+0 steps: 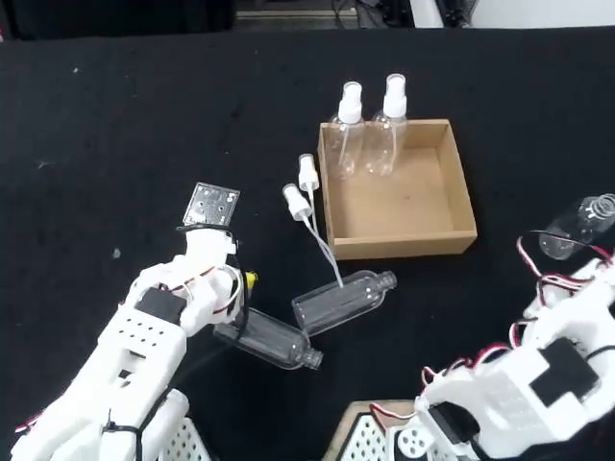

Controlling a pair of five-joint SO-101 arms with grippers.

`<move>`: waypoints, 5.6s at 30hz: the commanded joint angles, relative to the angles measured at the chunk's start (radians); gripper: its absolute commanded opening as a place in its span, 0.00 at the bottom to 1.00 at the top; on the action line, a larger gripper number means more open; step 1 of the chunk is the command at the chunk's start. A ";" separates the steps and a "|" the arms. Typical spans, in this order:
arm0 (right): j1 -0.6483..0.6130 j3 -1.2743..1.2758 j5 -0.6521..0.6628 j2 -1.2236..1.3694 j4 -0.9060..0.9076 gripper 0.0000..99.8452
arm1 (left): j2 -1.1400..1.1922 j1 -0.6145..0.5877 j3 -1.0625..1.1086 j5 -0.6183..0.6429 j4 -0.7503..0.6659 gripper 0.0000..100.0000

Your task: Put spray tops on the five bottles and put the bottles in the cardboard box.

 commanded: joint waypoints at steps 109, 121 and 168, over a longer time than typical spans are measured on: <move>-0.242 -0.134 -0.068 -0.453 -1.077 0.01 | -0.020 0.005 -0.013 -0.009 0.003 0.18; -0.238 -0.087 -0.066 -0.441 -1.088 0.01 | -0.020 0.005 -0.013 -0.009 0.000 0.18; -0.219 0.252 -0.069 -0.443 -1.350 0.01 | -0.020 0.005 -0.013 -0.009 0.002 0.18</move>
